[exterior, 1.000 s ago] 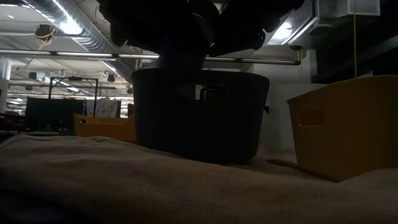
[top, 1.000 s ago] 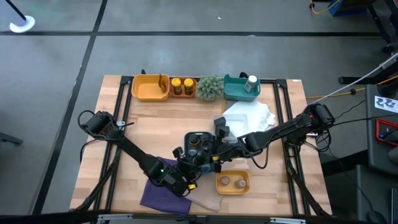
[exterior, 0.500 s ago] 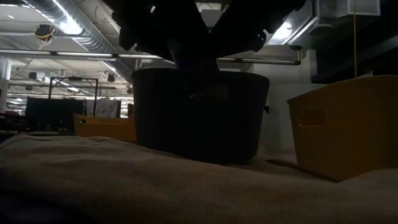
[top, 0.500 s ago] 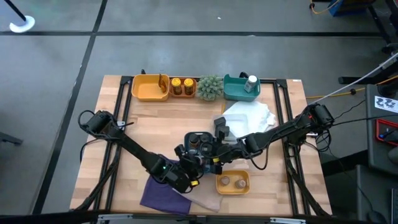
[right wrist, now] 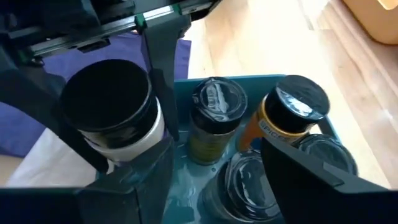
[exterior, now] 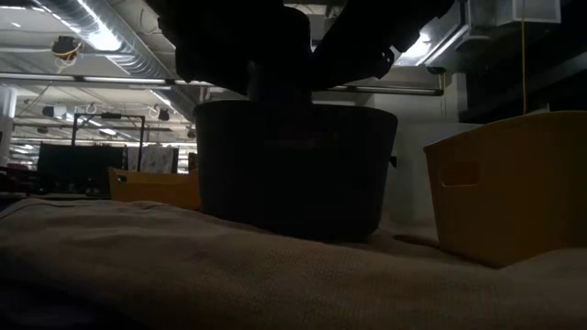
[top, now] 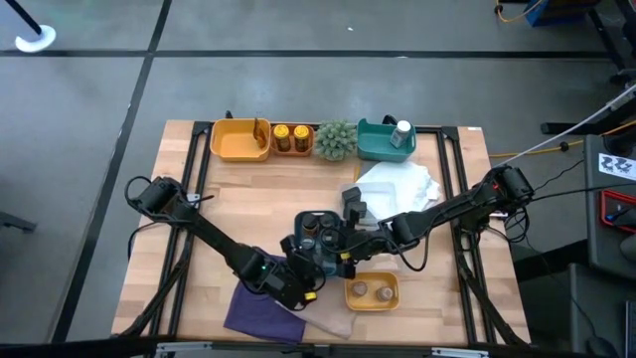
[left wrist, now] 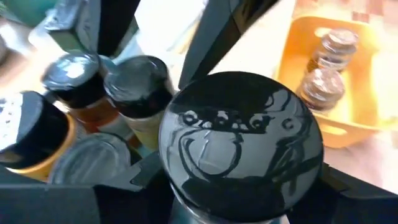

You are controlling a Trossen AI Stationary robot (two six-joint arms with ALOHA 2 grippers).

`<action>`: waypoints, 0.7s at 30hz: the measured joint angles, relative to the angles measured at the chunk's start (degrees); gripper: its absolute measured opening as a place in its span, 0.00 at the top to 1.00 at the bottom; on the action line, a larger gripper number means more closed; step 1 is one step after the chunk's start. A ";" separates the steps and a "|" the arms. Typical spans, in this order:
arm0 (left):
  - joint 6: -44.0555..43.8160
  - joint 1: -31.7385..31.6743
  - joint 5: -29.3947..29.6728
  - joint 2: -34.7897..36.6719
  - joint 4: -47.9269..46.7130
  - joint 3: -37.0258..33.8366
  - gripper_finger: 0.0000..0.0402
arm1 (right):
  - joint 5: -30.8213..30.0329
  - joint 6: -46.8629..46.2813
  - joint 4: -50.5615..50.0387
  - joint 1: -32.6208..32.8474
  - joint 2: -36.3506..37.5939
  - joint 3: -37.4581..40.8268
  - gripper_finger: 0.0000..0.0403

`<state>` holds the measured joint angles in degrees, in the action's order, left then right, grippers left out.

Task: Sort spices by type
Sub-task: Put the black seasoning bottle into the blue bin

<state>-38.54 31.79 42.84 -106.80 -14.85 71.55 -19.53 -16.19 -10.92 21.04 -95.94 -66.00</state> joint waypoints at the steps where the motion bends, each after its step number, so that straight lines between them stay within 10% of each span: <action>1: -0.01 0.00 -0.62 -0.02 0.00 0.00 0.44 | 0.44 0.01 0.00 -0.02 0.00 0.01 0.40; 21: -6.32 -1.64 -4.04 -0.81 -4.06 0.02 0.44 | 1.14 0.02 0.73 -0.04 -3.67 0.09 0.40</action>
<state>-44.87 30.15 38.80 -107.61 -18.92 71.57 -18.39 -16.16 -10.20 20.99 -99.61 -65.91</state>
